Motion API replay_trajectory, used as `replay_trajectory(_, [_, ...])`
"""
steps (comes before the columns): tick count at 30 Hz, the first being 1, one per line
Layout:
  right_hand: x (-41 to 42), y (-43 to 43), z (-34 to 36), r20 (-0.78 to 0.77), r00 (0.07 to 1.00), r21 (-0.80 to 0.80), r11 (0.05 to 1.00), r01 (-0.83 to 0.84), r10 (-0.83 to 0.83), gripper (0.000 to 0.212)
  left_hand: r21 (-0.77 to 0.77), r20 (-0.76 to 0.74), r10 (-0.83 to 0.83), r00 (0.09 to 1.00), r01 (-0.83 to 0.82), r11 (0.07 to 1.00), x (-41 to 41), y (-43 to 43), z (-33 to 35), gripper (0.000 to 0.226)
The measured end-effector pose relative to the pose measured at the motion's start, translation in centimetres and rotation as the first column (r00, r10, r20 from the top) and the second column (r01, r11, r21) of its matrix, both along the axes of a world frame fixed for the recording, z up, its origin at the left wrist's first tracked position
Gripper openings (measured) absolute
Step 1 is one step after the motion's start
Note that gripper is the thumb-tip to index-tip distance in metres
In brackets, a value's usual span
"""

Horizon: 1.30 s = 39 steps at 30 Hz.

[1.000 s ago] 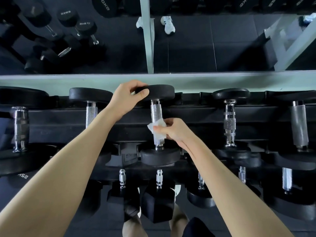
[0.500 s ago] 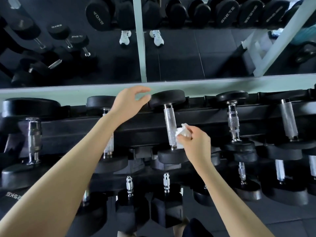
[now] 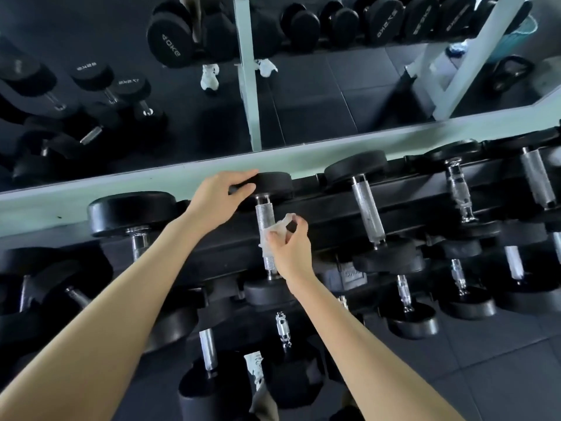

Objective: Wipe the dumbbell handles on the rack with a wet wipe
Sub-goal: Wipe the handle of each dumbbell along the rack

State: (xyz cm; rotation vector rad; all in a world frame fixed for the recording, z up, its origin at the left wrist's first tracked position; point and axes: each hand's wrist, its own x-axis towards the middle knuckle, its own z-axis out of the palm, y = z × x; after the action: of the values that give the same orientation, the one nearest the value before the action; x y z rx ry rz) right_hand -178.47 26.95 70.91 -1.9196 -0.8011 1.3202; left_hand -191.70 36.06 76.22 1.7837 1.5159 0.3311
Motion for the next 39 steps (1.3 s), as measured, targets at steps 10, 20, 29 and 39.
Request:
replay_trajectory(10, [-3.6, 4.0, 0.1, 0.258, 0.945, 0.052, 0.980, 0.194, -0.201, 0.018, 0.009, 0.177, 0.076, 0.981, -0.079, 0.997, -0.5, 0.8, -1.4, 0.033])
replay_trajectory(20, [-4.8, 6.5, 0.4, 0.302, 0.895, 0.093, 0.944, 0.316, -0.329, 0.015, 0.059, 0.186, 0.103, 0.977, -0.116, 0.992, -0.7, 0.6, -2.5, 0.033])
replay_trajectory(29, [1.0, 6.6, -0.3, -0.385, 0.920, -0.061, 0.996, 0.058, -0.077, 0.016, 0.093, 0.160, 0.116, 0.980, -0.132, 0.987, -0.3, 0.1, -2.3, 0.033])
replay_trajectory(39, [0.5, 1.3, -2.0, 0.280, 0.934, 0.089, 0.963, -0.255, 0.222, 0.028, 0.035, 0.167, 0.161, 0.973, -0.169, 0.985, 0.0, -0.1, -1.3, 0.033])
